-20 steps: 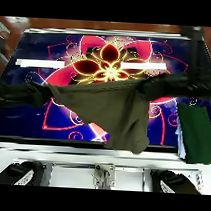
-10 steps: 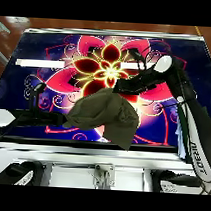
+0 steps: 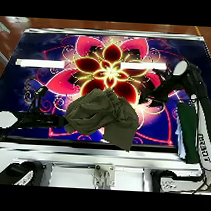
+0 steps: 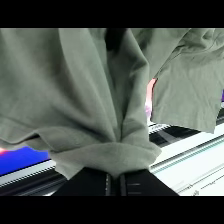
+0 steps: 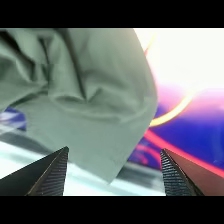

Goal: Fold the shirts.

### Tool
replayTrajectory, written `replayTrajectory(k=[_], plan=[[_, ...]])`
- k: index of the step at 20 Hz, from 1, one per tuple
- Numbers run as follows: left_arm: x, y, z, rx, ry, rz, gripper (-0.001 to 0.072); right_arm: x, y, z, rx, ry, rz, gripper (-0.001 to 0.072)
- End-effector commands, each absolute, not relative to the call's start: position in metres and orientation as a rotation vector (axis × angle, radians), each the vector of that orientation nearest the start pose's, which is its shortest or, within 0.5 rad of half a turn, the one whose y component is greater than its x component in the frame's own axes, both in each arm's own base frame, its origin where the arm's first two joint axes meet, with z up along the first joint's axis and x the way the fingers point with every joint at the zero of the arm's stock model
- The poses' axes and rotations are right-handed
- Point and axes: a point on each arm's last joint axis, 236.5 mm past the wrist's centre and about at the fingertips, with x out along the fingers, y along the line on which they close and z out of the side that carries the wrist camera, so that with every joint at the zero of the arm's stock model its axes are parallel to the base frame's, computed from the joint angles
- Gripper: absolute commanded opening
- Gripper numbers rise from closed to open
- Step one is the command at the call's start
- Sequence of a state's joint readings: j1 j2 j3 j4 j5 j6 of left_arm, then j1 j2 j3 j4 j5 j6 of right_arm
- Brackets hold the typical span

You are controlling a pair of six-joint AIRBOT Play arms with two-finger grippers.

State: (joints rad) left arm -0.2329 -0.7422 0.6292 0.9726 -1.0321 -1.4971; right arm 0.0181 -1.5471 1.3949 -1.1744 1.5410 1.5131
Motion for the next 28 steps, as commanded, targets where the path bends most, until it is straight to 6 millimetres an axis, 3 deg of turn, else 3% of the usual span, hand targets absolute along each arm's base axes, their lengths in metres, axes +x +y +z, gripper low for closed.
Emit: replayTrajectory(k=[1,5,10,13,14,15,16,18,19,21,23,24,25,26,27,28], plan=[[0.241,-0.175,0.031,-0.373,1.155,-0.524,0.0039,0.332,0.087,-0.044,0.49,1.729,0.319,0.0683],[0.241,-0.175,0.031,-0.366,1.153,-0.527,0.0039,0.326,0.094,-0.088,0.598,1.69,0.25,0.0684],[0.241,-0.174,0.031,-0.366,1.151,-0.526,0.0039,0.334,0.119,-0.109,0.722,1.675,0.256,0.0684],[0.242,-0.172,0.03,-0.36,1.151,-0.521,0.0039,0.33,0.135,-0.126,0.685,1.707,0.262,0.0682],[0.242,-0.172,0.03,-0.36,1.151,-0.521,0.0039,0.327,0.139,-0.129,0.677,1.718,0.267,0.0549],[0.242,-0.173,0.03,-0.362,1.15,-0.521,0.0039,0.326,0.141,-0.129,0.673,1.72,0.271,0.0242],[0.242,-0.173,0.032,-0.361,1.148,-0.522,0.0039,0.327,0.142,-0.128,0.679,1.72,0.27,0.0071],[0.248,-0.172,0.041,-0.356,1.122,-0.523,0.0039,0.329,0.141,-0.111,0.65,1.695,0.323,0.0059],[0.254,-0.168,0.049,-0.347,1.098,-0.514,0.0039,0.334,0.141,-0.094,0.615,1.653,0.37,0.0059],[0.276,-0.15,0.074,-0.309,1.015,-0.466,0.0039,0.357,0.135,-0.038,0.536,1.485,0.452,0.0059],[0.3,-0.133,0.124,-0.269,0.887,-0.444,0.0039,0.389,0.123,0.056,0.463,1.204,0.474,0.0059],[0.308,-0.128,0.159,-0.24,0.809,-0.451,0.0039,0.403,0.115,0.116,0.417,1.02,0.472,0.0058],[0.312,-0.124,0.195,-0.219,0.734,-0.456,0.0039,0.409,0.107,0.191,0.374,0.794,0.457,0.0059],[0.314,-0.122,0.237,-0.203,0.647,-0.462,0.0039,0.405,0.098,0.264,0.339,0.569,0.433,0.0058],[0.311,-0.123,0.274,-0.185,0.57,-0.475,0.0039,0.387,0.091,0.341,0.321,0.333,0.408,0.0058],[0.303,-0.126,0.311,-0.172,0.496,-0.497,0.0039,0.357,0.085,0.405,0.32,0.143,0.396,0.0058]])
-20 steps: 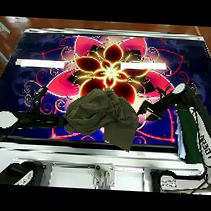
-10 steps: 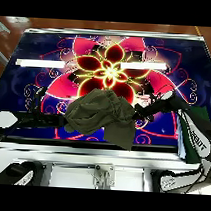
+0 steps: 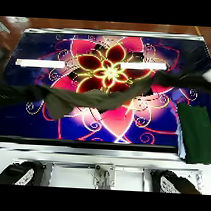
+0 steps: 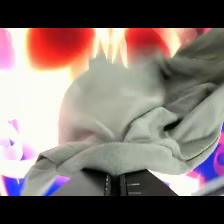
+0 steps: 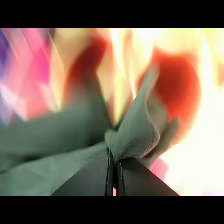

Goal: Fold the shirts.

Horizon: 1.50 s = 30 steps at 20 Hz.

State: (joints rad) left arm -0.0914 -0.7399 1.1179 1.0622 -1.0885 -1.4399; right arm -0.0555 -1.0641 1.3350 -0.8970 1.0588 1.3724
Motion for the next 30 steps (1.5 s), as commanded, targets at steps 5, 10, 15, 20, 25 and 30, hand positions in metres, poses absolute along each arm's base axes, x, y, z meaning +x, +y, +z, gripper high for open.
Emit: replayTrajectory(k=[5,10,15,20,25,30], plan=[[0.237,-0.163,0.383,-0.178,0.431,-0.714,0.0039,0.225,0.09,0.527,0.257,-0.209,0.434,0.0058],[0.216,-0.154,0.317,-0.144,0.709,-0.687,0.0039,0.199,0.077,0.532,0.257,-0.227,0.364,0.0057],[0.241,-0.133,0.199,-0.271,1.012,-0.508,0.0038,0.266,0.071,0.463,0.225,0.057,0.311,0.0058],[0.273,-0.12,0.073,-0.375,1.189,-0.346,0.0038,0.391,0.072,0.298,0.281,0.619,0.308,0.0058],[0.322,-0.116,-0.013,-0.519,1.34,-0.223,0.0038,0.509,0.07,0.131,0.468,0.897,0.251,0.0058],[0.361,-0.133,-0.042,-0.638,1.399,-0.285,0.0083,0.522,0.111,0.043,0.758,1.121,0.32,0.006]])
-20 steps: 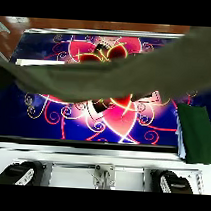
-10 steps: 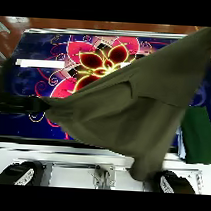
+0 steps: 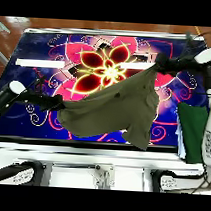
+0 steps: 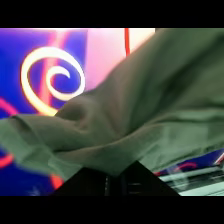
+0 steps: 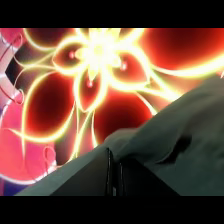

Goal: Fold the shirts.

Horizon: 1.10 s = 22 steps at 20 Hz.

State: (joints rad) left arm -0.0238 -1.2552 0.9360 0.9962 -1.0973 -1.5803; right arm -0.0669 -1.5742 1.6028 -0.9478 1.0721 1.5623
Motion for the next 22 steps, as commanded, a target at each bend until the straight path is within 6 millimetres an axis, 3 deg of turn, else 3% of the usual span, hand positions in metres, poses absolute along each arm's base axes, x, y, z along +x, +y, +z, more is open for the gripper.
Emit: replayTrajectory(k=[1,2,3,5,7,8,9,10,11,12,13,14,18,22], plan=[[0.368,-0.137,-0.042,-0.658,1.397,-0.299,0.0085,0.519,0.115,0.034,0.792,1.158,0.321,0.007],[0.373,-0.139,-0.043,-0.669,1.397,-0.302,0.0127,0.518,0.116,0.03,0.803,1.173,0.318,0.0086],[0.377,-0.139,-0.042,-0.674,1.395,-0.304,0.0276,0.518,0.116,0.031,0.806,1.172,0.318,0.0099],[0.383,-0.136,-0.034,-0.66,1.385,-0.319,0.0692,0.518,0.116,0.044,0.799,1.142,0.347,0.0695],[0.373,-0.111,-0.024,-0.585,1.443,-0.329,0.0697,0.506,0.101,0.066,0.716,1.114,0.404,0.0695],[0.358,-0.084,-0.024,-0.497,1.519,-0.297,0.0637,0.495,0.086,0.073,0.659,1.123,0.411,0.0694],[0.336,-0.049,-0.028,-0.386,1.613,-0.229,0.043,0.477,0.062,0.075,0.575,1.157,0.395,0.0694],[0.313,-0.016,-0.03,-0.296,1.7,-0.143,0.0374,0.453,0.034,0.07,0.479,1.23,0.354,0.0694],[0.292,0.005,-0.029,-0.249,1.761,-0.091,0.04,0.426,-0.001,0.06,0.374,1.328,0.271,0.0693],[0.278,0.008,-0.029,-0.273,1.776,-0.078,0.0505,0.401,-0.031,0.052,0.311,1.42,0.185,0.0693],[0.268,-0.001,-0.031,-0.335,1.77,-0.1,0.0671,0.385,-0.045,0.047,0.31,1.473,0.166,0.0693],[0.26,-0.02,-0.037,-0.418,1.757,-0.14,0.0706,0.375,-0.044,0.044,0.36,1.499,0.205,0.0693],[0.237,-0.094,-0.079,-0.687,1.728,-0.234,0.0706,0.382,-0.016,0.035,0.623,1.415,0.341,0.0694],[0.226,-0.131,-0.107,-0.675,1.732,-0.255,0.0705,0.383,-0.002,0.017,0.618,1.423,0.35,0.0694]])
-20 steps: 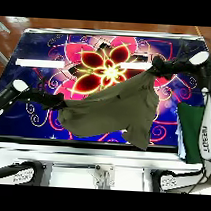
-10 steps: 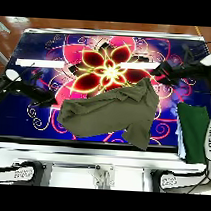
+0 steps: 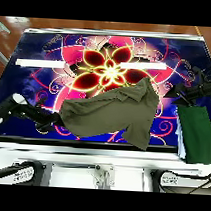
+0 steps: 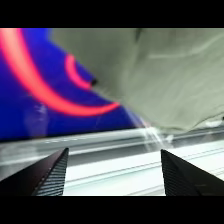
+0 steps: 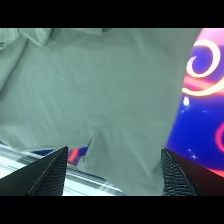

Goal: Fold the shirts.

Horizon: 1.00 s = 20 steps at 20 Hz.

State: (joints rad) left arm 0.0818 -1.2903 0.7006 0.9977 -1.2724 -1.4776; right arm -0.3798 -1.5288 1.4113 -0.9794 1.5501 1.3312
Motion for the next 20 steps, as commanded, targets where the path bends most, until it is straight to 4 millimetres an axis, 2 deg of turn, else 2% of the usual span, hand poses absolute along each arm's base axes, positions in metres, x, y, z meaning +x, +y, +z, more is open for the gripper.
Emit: replayTrajectory(k=[1,4,5,7,8,10,12,14,18,20], plan=[[0.228,-0.139,-0.109,-0.662,1.722,-0.264,0.0705,0.384,0.001,0.015,0.598,1.422,0.357,0.0693],[0.24,-0.165,-0.113,-0.706,1.675,-0.283,0.0699,0.387,0.004,0.015,0.567,1.406,0.379,0.0693],[0.244,-0.172,-0.115,-0.722,1.665,-0.284,0.0628,0.387,0.004,0.015,0.565,1.403,0.378,0.0693],[0.251,-0.181,-0.117,-0.764,1.643,-0.277,0.024,0.388,0.001,0.013,0.555,1.402,0.365,0.0694],[0.252,-0.183,-0.116,-0.78,1.637,-0.279,0.0147,0.384,-0.004,0.007,0.535,1.423,0.346,0.0693],[0.247,-0.187,-0.11,-0.742,1.647,-0.355,0.0039,0.368,-0.013,-0.012,0.513,1.486,0.307,0.0693],[0.24,-0.19,-0.102,-0.716,1.666,-0.417,0.0039,0.354,-0.017,-0.035,0.534,1.534,0.275,0.0693],[0.24,-0.191,-0.093,-0.705,1.648,-0.442,0.0039,0.347,-0.013,-0.059,0.586,1.558,0.257,0.0693],[0.245,-0.193,-0.068,-0.684,1.572,-0.484,0.0039,0.369,-0.004,-0.091,0.719,1.477,0.205,0.0693],[0.247,-0.193,-0.057,-0.673,1.534,-0.499,0.0039,0.371,0.002,-0.102,0.77,1.492,0.212,0.0693]])
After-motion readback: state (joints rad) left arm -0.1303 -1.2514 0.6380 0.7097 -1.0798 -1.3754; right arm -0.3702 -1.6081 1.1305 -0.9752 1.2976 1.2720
